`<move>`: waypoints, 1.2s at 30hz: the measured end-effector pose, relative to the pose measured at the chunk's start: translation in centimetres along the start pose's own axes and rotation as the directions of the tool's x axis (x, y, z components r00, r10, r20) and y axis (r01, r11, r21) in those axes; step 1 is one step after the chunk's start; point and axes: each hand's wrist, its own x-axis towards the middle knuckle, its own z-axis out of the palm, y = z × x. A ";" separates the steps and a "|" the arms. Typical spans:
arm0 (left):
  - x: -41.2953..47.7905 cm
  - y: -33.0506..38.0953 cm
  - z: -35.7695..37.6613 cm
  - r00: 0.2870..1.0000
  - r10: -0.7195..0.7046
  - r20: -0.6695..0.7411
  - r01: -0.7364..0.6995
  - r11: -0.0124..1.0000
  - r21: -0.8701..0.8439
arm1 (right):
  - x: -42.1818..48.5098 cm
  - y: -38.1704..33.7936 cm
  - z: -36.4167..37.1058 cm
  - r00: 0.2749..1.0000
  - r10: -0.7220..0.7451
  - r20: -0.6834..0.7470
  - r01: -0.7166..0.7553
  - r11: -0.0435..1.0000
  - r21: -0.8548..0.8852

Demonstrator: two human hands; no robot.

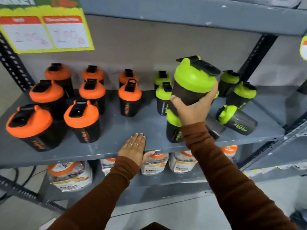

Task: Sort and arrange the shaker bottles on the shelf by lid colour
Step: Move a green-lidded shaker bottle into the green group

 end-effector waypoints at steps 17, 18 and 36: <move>0.1 2.0 0.3 0.973 -0.170 0.153 0.172 0.985 0.005 | 0.9 8.4 -12.5 0.944 0.285 0.167 -0.263 0.955 -0.138; 0.1 2.2 0.1 0.972 -0.176 0.154 0.176 0.984 0.015 | 0.8 8.6 -12.5 0.939 0.294 0.180 -0.263 0.948 -0.180; 0.5 1.3 1.7 0.960 -0.206 0.189 0.186 0.975 0.119 | 3.1 10.7 -13.3 0.884 0.353 0.307 -0.026 0.692 -0.721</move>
